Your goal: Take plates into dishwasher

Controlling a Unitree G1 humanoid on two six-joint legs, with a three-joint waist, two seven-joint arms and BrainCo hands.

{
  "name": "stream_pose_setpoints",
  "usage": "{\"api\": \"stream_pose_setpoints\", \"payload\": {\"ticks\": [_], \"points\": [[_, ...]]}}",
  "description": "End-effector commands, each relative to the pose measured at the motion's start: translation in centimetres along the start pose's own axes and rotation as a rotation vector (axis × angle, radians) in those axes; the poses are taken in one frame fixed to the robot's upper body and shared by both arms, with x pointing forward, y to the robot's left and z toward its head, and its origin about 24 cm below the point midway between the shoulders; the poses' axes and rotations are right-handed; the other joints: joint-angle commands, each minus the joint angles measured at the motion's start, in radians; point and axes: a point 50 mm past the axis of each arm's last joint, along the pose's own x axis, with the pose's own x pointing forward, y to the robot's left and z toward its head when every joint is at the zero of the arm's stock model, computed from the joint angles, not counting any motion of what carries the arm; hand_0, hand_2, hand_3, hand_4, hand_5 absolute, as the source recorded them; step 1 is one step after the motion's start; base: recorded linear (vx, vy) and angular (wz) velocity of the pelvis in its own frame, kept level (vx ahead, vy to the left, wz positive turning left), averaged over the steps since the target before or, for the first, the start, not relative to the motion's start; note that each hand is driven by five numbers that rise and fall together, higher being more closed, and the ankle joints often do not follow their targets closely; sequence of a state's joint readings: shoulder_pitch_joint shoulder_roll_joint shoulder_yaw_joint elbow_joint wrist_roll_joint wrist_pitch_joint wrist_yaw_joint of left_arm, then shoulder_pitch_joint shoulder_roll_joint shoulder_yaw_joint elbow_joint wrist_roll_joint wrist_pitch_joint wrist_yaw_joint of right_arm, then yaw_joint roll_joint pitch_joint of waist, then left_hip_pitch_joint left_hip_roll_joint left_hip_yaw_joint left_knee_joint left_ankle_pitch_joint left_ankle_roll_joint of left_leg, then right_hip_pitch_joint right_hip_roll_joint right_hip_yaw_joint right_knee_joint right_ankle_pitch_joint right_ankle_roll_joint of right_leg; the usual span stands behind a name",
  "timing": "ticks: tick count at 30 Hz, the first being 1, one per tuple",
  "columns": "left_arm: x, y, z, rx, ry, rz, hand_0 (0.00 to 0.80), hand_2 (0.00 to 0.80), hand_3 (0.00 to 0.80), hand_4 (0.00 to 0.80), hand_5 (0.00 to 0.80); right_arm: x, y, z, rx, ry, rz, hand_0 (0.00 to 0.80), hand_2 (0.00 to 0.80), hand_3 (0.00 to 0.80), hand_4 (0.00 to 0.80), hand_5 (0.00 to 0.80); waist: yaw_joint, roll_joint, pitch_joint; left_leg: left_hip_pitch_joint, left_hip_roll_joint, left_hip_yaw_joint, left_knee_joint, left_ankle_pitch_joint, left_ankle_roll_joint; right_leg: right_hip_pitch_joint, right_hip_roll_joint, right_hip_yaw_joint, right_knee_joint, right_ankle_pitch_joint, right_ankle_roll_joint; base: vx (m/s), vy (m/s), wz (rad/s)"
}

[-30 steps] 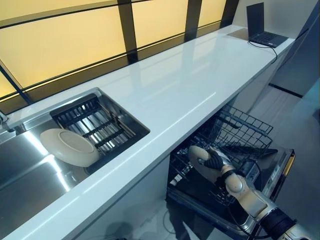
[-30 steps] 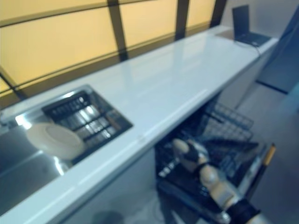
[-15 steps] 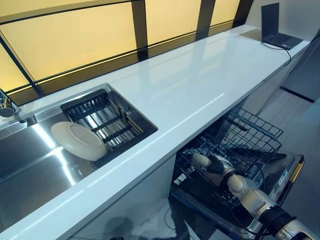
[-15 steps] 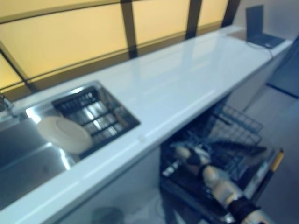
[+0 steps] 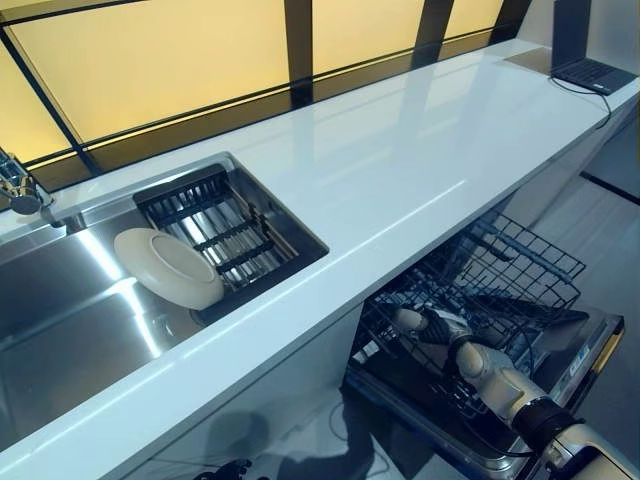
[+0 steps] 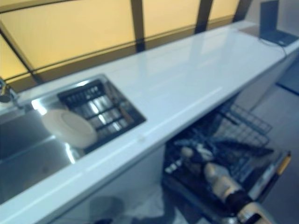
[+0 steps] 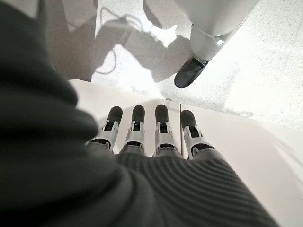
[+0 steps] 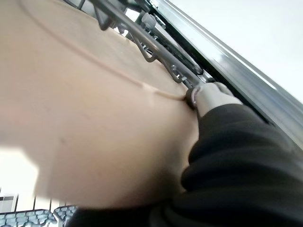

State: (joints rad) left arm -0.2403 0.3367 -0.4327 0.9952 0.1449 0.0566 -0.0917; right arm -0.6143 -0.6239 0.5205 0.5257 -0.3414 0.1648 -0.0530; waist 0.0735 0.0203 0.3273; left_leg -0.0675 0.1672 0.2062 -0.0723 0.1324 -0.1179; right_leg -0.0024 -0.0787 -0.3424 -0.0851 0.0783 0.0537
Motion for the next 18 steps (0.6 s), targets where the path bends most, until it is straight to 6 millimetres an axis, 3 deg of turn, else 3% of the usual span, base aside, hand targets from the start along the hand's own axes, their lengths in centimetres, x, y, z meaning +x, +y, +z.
{"api": "stream_pose_setpoints", "payload": {"ticks": [1,18], "points": [[0.2,1.3,1.6,0.132,-0.028,0.010,0.000,0.000,0.000,0.000,0.000,1.0,-2.2,0.7,-0.016,0.012,-0.076,0.800,0.800,0.800,0.800,0.800,0.009,-0.029,0.003,-0.071,-0.058,-0.026,-0.006,-0.017,0.027,0.009,-0.024,0.008,0.071,-0.088,0.035,0.000,0.000,0.00],[0.3,1.2,2.5,0.132,-0.047,0.007,0.000,0.000,0.000,0.000,0.000,1.4,0.0,1.3,0.081,0.041,0.006,0.800,0.800,0.800,0.800,0.800,0.007,-0.020,0.006,-0.057,-0.066,-0.036,-0.015,-0.023,0.032,-0.009,-0.024,0.007,0.085,-0.090,0.029,0.000,0.000,0.00]]}}
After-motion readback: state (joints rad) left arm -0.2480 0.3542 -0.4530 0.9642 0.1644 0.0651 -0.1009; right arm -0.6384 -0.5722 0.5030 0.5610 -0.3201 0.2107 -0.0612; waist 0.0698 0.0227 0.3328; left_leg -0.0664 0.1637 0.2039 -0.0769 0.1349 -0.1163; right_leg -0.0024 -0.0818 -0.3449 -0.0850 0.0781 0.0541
